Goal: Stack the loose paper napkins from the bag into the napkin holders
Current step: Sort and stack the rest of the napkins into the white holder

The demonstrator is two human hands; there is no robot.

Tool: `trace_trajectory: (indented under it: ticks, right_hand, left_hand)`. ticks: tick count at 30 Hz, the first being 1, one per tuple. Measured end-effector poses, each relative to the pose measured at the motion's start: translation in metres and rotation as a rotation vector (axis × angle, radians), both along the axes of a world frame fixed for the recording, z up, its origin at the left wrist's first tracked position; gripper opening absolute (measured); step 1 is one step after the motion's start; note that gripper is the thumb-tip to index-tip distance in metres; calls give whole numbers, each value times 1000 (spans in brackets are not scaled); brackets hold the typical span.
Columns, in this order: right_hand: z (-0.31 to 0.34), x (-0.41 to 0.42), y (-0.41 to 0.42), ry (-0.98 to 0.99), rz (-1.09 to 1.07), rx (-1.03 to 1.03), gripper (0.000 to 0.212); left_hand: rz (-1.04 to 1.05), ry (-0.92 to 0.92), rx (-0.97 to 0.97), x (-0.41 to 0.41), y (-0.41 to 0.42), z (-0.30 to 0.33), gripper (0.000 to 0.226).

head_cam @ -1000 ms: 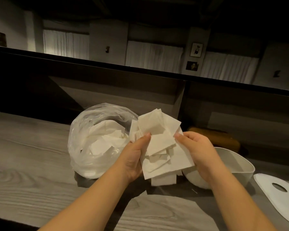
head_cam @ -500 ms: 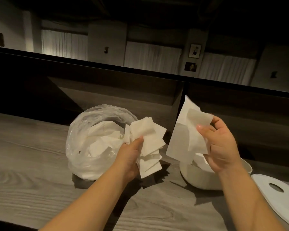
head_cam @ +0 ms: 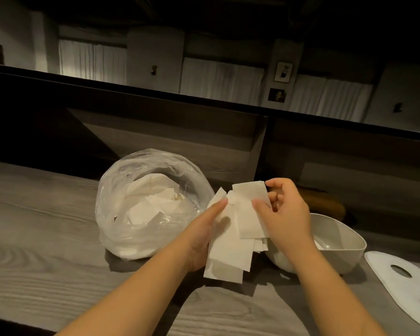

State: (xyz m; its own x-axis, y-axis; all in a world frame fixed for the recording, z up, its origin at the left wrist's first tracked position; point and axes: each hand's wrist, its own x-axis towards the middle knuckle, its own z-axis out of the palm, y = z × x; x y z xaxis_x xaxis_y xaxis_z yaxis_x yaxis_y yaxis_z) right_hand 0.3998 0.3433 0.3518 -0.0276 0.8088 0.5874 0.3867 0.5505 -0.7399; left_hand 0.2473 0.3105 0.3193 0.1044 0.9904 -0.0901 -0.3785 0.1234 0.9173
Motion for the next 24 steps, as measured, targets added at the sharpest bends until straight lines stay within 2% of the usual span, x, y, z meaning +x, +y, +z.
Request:
trace_trajectory:
  ticks: [2,5,6,8,10,12,14,16,19,24]
  right_hand:
    - [0,2,-1,-40,-17,47,17]
    - [3,9,2,-46,-52,62,15]
    - [7,12,3,33,-32,21,12]
    - [16,17,0,269,140,-137,6]
    - [19,16,-5,346,299,-290,8]
    - [11,6,-7,184,274,-323,5]
    - [-2,-6,-6,9,125,-267,11]
    - [-11,-13,-2,-81,27,-197,17]
    - [-14,-13,1,-152,3,-104,20]
    - [-5,-4,4,-354,-60,69,21]
  left_hand:
    - [10,100,47,1,1,-4,30]
    - [68,132,66,1,3,-7,28]
    - [86,106,62,0,3,-7,28]
    - [105,37,46,-1,3,-6,29]
    - [121,-22,35,-1,4,-6,31]
    - [132,-100,16,-1,5,-4,33]
    - [108,-148,-4,-1,5,-2,38]
    - [68,-97,21,0,3,-1,36]
    - [54,18,79,1,3,-5,25]
    - [71,111,118,1,4,-4,25]
